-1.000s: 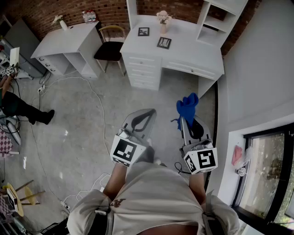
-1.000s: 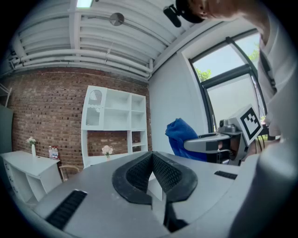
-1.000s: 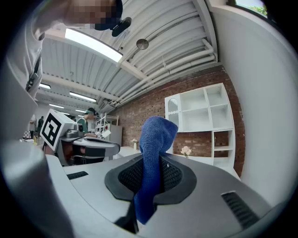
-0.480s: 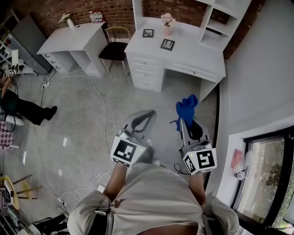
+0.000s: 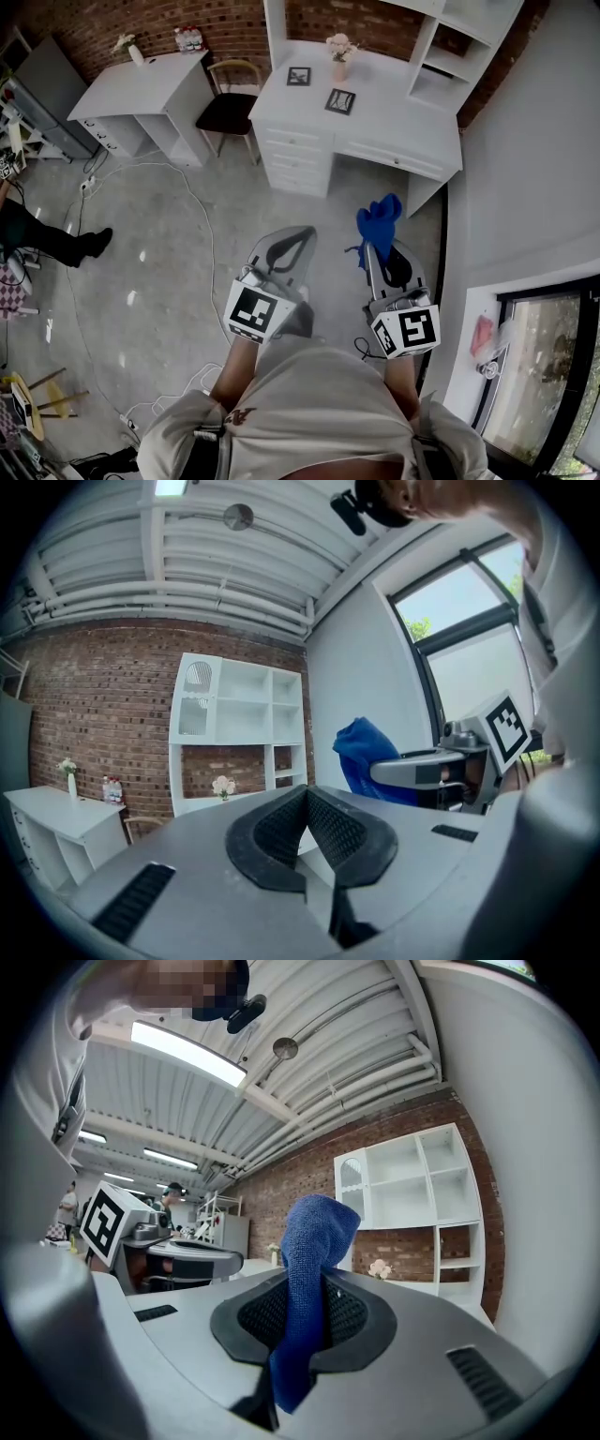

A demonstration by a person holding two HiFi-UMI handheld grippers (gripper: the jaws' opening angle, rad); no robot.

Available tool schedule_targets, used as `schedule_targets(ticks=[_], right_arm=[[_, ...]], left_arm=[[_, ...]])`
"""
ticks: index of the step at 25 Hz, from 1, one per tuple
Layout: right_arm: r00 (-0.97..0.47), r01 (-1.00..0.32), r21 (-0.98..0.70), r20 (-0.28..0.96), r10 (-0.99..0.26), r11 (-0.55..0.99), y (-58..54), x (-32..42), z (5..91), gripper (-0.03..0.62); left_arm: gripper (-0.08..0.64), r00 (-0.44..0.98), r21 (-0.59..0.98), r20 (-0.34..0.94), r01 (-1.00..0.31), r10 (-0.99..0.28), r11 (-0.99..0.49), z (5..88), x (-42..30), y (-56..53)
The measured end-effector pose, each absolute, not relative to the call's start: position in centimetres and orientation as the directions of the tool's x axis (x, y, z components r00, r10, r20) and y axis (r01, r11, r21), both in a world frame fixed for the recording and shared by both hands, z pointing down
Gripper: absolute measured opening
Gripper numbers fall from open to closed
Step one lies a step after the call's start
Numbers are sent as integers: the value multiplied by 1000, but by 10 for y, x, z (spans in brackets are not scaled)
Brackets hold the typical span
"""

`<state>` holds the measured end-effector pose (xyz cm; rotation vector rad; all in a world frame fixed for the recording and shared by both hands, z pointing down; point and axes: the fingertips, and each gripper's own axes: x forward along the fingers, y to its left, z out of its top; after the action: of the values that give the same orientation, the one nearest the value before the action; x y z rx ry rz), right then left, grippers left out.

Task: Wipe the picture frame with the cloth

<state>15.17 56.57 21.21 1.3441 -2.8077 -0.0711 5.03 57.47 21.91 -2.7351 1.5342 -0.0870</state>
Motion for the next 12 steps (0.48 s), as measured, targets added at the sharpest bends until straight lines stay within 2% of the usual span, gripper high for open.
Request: schedule_targets(ticks=[12], right_arm=[[-585,-809,54,28,-810,586,477,102,211,46]], left_arm=[[-5,552,-20,53,-832,-832,-554,221,0,484]])
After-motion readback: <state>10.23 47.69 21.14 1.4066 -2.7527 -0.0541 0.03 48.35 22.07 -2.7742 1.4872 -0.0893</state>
